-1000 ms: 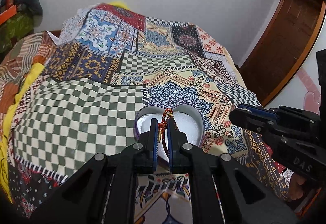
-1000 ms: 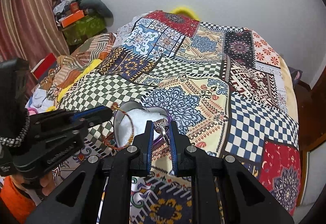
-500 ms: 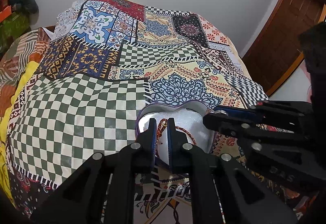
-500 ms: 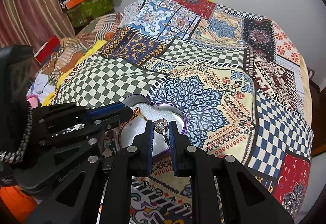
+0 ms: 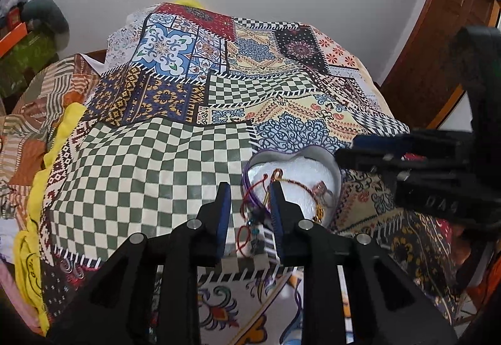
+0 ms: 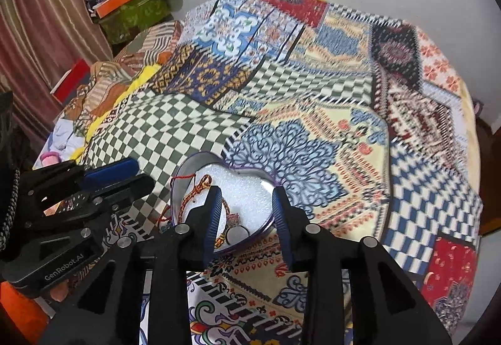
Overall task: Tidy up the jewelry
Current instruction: 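Open the left tool over the heart tin while the right tool drops its charm inside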
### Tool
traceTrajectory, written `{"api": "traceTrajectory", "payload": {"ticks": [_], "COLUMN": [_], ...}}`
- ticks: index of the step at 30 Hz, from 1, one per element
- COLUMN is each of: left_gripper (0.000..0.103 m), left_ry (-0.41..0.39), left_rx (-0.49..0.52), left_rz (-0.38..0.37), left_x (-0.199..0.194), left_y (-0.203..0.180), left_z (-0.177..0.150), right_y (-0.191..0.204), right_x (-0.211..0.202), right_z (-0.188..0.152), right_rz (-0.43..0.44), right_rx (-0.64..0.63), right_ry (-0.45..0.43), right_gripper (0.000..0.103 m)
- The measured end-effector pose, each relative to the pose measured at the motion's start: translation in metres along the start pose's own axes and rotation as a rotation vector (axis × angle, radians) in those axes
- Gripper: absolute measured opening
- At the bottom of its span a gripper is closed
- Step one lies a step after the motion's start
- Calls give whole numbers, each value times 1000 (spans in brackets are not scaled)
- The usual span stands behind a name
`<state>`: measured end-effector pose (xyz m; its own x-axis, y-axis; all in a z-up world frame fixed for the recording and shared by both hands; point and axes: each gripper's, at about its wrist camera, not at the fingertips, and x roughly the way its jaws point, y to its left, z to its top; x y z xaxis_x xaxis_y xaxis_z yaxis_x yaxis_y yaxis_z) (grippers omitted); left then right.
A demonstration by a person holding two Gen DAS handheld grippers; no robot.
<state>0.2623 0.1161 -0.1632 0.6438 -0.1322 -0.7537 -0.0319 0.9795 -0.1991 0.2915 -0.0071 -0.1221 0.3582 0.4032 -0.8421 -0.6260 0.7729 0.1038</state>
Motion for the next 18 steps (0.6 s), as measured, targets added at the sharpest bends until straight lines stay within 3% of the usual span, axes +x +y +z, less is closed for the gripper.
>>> {"api": "traceTrajectory", "payload": {"ticks": [9, 13, 18], "left_gripper": [28, 31, 32], "left_ry": [-5, -6, 10], "left_rx": [57, 76, 98], "left_rz": [-22, -43, -59], "left_x": [-31, -43, -50], "left_y": [-21, -33, -47], "left_z": [-19, -29, -44], "right_y": [-4, -6, -5], "right_x": [-50, -69, -81], "right_z": [-20, -39, -64], "right_rz": [-54, -74, -111], "right_rx": [23, 41, 40], "right_ry": [-95, -123, -132], "right_gripper": [31, 41, 42]}}
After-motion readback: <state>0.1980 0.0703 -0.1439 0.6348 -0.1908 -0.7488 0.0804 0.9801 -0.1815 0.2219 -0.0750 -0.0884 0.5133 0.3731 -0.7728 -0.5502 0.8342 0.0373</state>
